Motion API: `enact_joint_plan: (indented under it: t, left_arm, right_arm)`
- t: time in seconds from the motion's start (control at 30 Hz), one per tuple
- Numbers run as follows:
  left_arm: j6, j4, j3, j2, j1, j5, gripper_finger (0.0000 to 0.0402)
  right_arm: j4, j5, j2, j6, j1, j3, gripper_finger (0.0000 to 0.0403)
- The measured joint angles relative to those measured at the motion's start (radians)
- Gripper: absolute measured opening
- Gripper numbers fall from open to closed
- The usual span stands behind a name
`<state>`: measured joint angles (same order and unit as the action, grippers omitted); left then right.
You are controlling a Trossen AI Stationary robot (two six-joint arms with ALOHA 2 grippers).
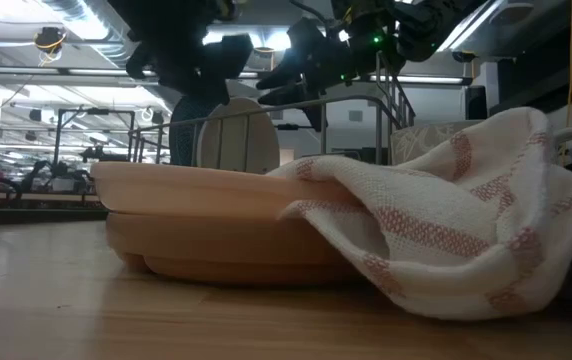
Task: Sort dishes
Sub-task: Adjust the dish rack
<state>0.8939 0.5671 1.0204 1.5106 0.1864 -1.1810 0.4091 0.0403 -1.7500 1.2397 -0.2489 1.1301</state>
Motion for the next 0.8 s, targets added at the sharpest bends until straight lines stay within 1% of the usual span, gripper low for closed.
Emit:
enact_joint_plan:
  t: [0.07,0.37,0.43,0.5,0.6,0.73,0.8]
  left_arm:
    - [0.001,-0.004,0.001,-0.010,0.017,0.001,0.0119]
    - [0.016,-0.003,0.001,-0.084,0.111,0.003,0.0119]
    - [0.018,-0.003,0.001,-0.102,0.142,0.033,0.0119]
    - [0.033,-0.005,0.001,-0.119,0.178,0.096,0.0119]
    - [0.081,-0.011,0.001,-0.133,0.232,0.248,0.0119]
    - [0.226,-0.025,0.001,-0.133,0.304,0.477,0.0119]
    - [0.305,-0.035,0.001,-0.133,0.341,0.540,0.0119]
  right_arm:
    - [0.000,0.020,0.000,0.000,0.000,0.000,0.0147]
    - [0.008,0.018,0.002,-0.002,0.012,0.000,0.0147]
    - [-0.003,0.016,0.008,-0.002,0.023,0.000,0.0147]
    - [-0.017,0.017,0.019,-0.003,0.039,0.000,0.0147]
    - [-0.057,0.015,0.043,-0.003,0.066,0.000,0.0147]
    - [-0.137,0.013,0.092,-0.001,0.106,0.000,0.0147]
    - [-0.178,0.013,0.118,-0.001,0.130,0.000,0.0147]
